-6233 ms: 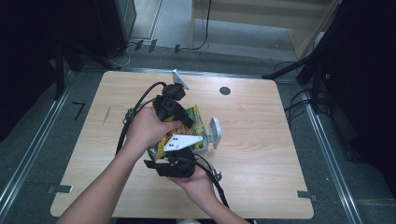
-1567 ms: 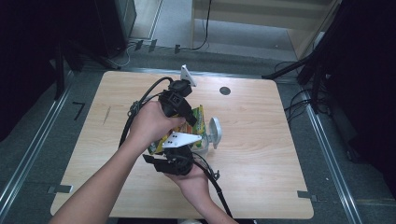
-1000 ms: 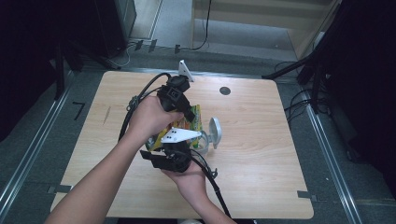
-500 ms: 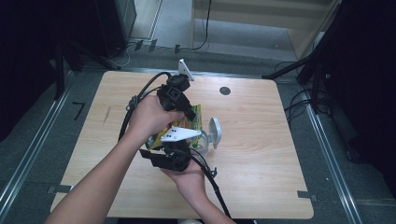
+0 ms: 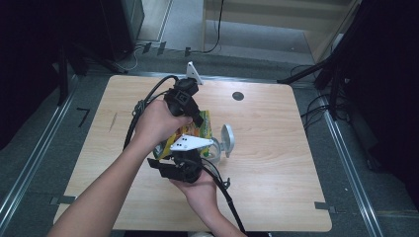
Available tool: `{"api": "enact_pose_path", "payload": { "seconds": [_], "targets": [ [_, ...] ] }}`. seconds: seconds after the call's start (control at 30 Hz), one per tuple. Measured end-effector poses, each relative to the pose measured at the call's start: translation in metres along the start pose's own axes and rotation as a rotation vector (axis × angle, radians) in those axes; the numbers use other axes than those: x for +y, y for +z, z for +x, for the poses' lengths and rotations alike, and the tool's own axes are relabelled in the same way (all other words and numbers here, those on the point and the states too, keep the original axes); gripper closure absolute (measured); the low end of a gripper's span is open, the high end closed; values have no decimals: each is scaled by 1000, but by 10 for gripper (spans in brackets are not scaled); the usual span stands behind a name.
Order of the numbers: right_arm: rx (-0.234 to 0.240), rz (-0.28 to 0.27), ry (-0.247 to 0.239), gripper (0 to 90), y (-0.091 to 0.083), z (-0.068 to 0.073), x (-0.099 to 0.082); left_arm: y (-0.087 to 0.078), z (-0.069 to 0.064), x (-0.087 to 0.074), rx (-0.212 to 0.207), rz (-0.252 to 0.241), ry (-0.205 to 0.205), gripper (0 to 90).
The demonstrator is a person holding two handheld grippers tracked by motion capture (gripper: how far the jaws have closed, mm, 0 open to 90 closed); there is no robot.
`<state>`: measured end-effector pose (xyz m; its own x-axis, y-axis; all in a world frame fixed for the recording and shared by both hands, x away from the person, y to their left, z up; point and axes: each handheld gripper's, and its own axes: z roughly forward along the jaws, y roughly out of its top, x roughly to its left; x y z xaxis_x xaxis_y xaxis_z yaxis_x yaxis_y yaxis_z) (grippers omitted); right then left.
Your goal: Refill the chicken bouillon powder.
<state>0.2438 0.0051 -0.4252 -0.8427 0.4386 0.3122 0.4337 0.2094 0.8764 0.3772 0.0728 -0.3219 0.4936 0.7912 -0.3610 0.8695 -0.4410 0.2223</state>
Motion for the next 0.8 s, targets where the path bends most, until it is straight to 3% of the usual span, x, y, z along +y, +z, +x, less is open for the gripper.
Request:
{"api": "enact_pose_path", "payload": {
  "seconds": [0.13, 0.8],
  "targets": [
    [4, 2, 11, 640, -1, -1, -2, 0, 0, 0, 28, -2, -4, 883],
    [-17, -16, 23, 610, -3, -2, -3, -4, -2, -2, 43, -16, -6, 892]
  ]
}}
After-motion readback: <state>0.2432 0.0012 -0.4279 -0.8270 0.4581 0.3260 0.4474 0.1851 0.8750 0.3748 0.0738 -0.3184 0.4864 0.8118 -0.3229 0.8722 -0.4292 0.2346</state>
